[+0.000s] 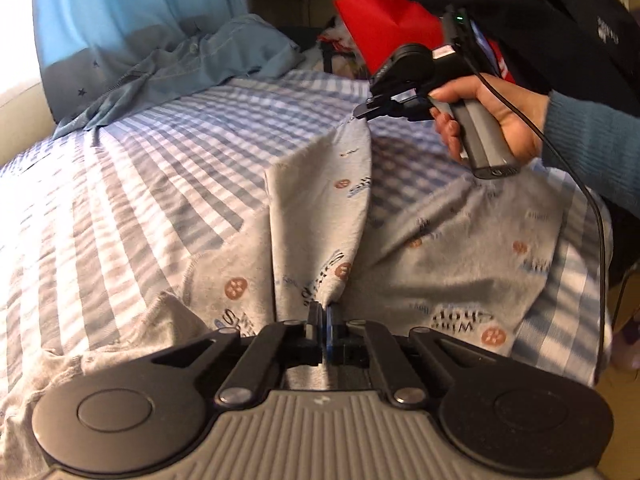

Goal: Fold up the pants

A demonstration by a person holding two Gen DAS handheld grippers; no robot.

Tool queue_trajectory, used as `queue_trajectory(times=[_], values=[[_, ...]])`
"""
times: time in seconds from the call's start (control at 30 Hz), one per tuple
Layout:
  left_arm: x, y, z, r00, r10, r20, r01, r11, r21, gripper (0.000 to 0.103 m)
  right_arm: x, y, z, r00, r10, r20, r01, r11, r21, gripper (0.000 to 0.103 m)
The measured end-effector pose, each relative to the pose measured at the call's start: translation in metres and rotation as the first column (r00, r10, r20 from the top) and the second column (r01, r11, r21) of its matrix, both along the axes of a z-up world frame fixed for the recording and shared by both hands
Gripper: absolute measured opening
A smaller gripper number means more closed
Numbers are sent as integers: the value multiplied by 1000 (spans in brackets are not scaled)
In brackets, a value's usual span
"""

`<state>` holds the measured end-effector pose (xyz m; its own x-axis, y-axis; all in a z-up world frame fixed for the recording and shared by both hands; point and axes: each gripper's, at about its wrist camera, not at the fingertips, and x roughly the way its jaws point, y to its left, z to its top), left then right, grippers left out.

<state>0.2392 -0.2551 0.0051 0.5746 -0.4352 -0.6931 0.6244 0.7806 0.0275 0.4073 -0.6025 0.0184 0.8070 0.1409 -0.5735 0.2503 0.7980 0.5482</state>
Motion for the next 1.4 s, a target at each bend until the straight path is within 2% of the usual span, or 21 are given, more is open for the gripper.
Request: queue_trajectory(times=[0.17,0.27,0.37,0.47,0.6,0.7,0.8,0.97,1.13,1.23,1.3,1.4], values=[[-12,9,32,1000,-13,25,15,997,-72,1,-30,-3,61,992,43,122,-37,998,-50,1],[-25,7,49,997,-56,48,60,994,-89,1,-71,-14,96,979,59,194,-41,994,-97,1],[-41,0,54,992,-115,57,120,989,-84,1,-123,-30,110,977,37,212,-8,991,-136,1],[-56,-11,42,985,-167,48,169,984,-53,1,-172,-48,97,983,-15,181,44,987,-157,1],[-69,-26,13,980,-200,10,200,980,6,1,-222,-72,50,990,-118,75,127,984,-125,1],[-73,-30,-3,981,-196,-5,197,980,29,1,-244,-82,18,986,-167,29,168,982,-86,1],[-76,-30,-7,982,-186,-7,186,982,32,1,-254,-85,3,982,-186,13,186,981,-50,1],[-78,-27,6,984,-176,25,176,984,18,1,-246,-81,21,983,-166,73,170,984,-56,1],[-81,-28,10,982,-183,37,183,983,13,1,-246,-72,51,977,-114,178,140,980,-139,1],[-81,-30,1,979,-201,7,201,979,31,1,-260,-71,41,981,-120,154,146,975,-167,1],[-81,-32,-9,977,-212,-15,212,976,46,1,-270,-73,26,985,-138,100,155,972,-177,1],[-81,-33,-19,976,-216,-29,218,974,59,1,-278,-81,1,983,-180,34,183,975,-124,1]])
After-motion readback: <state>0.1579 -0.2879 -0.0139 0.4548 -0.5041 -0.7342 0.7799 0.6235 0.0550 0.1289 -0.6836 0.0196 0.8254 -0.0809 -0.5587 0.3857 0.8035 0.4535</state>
